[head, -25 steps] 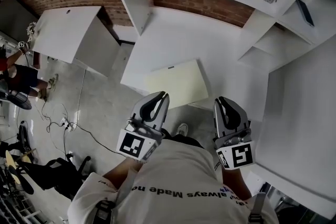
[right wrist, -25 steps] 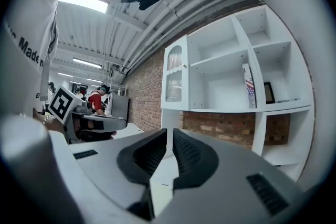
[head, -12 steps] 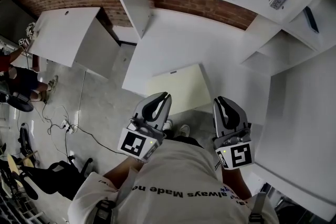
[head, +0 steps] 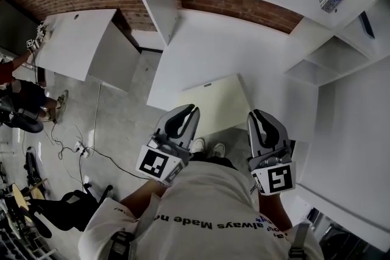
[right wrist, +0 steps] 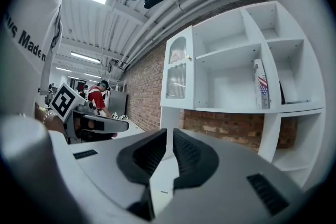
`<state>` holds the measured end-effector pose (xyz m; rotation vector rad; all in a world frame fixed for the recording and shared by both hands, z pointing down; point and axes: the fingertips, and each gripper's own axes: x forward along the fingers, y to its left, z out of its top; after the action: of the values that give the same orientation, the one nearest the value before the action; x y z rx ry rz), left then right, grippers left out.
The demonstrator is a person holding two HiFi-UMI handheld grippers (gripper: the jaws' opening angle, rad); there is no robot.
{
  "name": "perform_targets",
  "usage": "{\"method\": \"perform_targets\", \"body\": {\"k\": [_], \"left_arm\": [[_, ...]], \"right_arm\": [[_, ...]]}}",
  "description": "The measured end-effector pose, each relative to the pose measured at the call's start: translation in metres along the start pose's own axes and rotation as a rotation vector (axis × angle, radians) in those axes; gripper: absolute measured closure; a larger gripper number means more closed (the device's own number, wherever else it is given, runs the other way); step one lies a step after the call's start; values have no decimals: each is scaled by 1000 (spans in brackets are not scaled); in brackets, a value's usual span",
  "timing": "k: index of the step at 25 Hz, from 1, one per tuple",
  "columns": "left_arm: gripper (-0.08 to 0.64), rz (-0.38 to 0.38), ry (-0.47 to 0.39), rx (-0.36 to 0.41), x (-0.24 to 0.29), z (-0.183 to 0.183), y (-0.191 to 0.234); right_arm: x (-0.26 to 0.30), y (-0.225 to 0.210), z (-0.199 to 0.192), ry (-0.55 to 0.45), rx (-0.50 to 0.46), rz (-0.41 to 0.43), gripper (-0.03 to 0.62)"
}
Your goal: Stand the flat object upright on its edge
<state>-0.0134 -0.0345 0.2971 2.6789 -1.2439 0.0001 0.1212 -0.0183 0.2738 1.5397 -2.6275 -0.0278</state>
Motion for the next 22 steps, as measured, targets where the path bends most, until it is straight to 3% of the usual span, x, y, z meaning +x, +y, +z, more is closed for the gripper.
{"method": "perform_targets", "body": {"k": [2, 4, 9, 14, 22], "left_arm": [[525, 7, 5, -34, -1, -7, 9], [473, 3, 32, -79, -2, -19, 15], [403, 7, 134, -202, -8, -70, 29], [354, 3, 201, -389, -17, -130, 43], [313, 18, 336, -495, -21, -212, 55]], "right_arm": [[4, 2, -4, 9, -8, 5, 554], [6, 7, -9, 21, -21, 19, 552], [14, 17, -40, 86, -58, 56, 484], [17, 31, -88, 154, -64, 109, 449], [17, 51, -161, 282, -89, 195, 376]]}}
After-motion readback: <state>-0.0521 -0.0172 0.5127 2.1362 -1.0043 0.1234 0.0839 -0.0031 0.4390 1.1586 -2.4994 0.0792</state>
